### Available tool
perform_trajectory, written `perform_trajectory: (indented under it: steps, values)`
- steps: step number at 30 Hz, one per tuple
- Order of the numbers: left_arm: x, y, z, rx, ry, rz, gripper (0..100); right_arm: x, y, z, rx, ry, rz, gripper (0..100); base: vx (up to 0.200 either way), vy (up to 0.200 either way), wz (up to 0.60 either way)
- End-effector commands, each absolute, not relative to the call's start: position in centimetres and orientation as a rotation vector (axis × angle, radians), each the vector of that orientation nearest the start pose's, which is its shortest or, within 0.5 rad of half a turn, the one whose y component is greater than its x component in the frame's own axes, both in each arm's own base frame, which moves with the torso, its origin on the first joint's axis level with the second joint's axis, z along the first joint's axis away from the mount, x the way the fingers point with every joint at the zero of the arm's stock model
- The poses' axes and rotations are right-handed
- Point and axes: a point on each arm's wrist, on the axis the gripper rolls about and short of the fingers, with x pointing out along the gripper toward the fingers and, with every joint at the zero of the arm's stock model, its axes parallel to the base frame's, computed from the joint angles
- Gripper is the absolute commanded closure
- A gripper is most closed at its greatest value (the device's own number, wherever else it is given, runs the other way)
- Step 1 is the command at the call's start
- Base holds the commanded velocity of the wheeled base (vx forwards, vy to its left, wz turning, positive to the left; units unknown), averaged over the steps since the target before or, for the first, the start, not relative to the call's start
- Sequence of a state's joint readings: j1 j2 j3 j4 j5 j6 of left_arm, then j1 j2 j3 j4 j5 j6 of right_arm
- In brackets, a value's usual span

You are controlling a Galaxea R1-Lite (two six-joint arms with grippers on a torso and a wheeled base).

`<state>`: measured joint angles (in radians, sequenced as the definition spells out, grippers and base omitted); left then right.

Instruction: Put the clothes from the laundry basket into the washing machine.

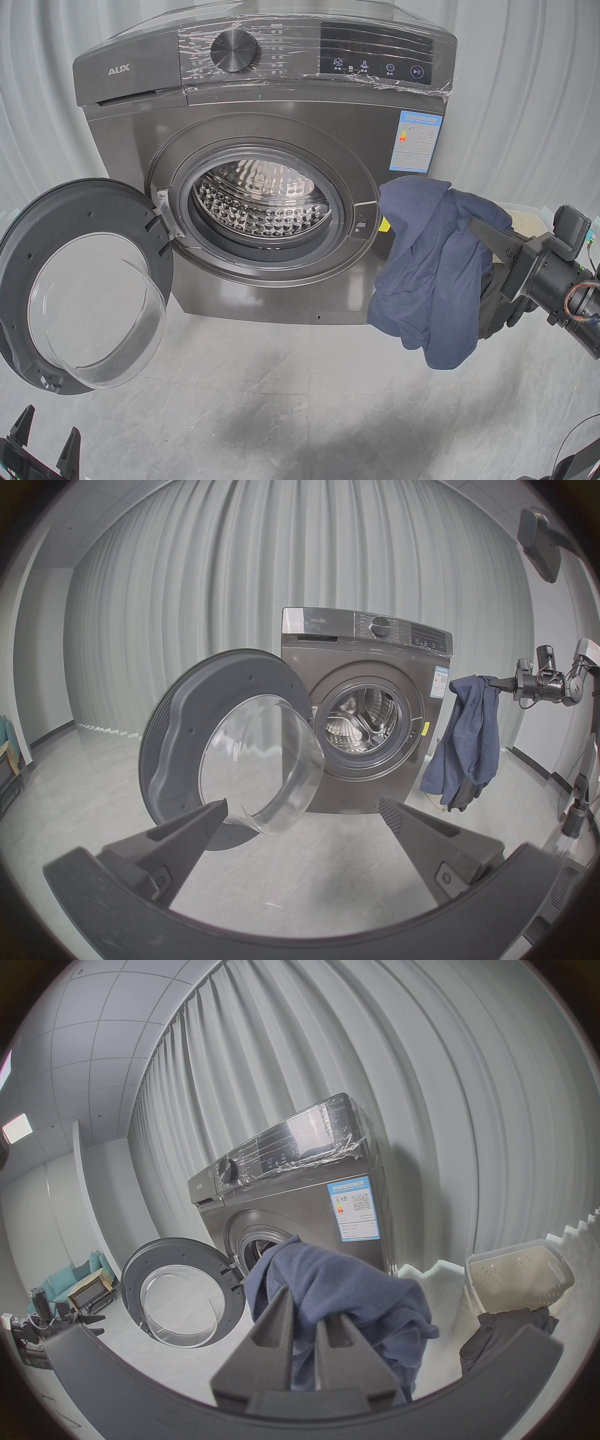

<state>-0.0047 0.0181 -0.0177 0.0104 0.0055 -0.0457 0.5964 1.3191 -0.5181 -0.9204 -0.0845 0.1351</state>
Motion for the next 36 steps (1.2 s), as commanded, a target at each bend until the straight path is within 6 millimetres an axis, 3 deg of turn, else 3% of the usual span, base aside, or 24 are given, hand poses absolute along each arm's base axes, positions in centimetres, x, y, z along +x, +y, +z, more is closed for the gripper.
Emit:
perform_trajectory:
  steps: [1,36]
  values:
    - [-2.31,0.02,7.58,-0.046,0.005,0.002,0,16.90,11.25,22.92,0.171,-0.076,0.519,100,0.000,0.000,0.00]
    - [-2.32,0.02,7.57,-0.046,0.006,0.002,0,16.82,11.43,22.69,0.174,-0.065,0.529,100,0.000,0.000,0.00]
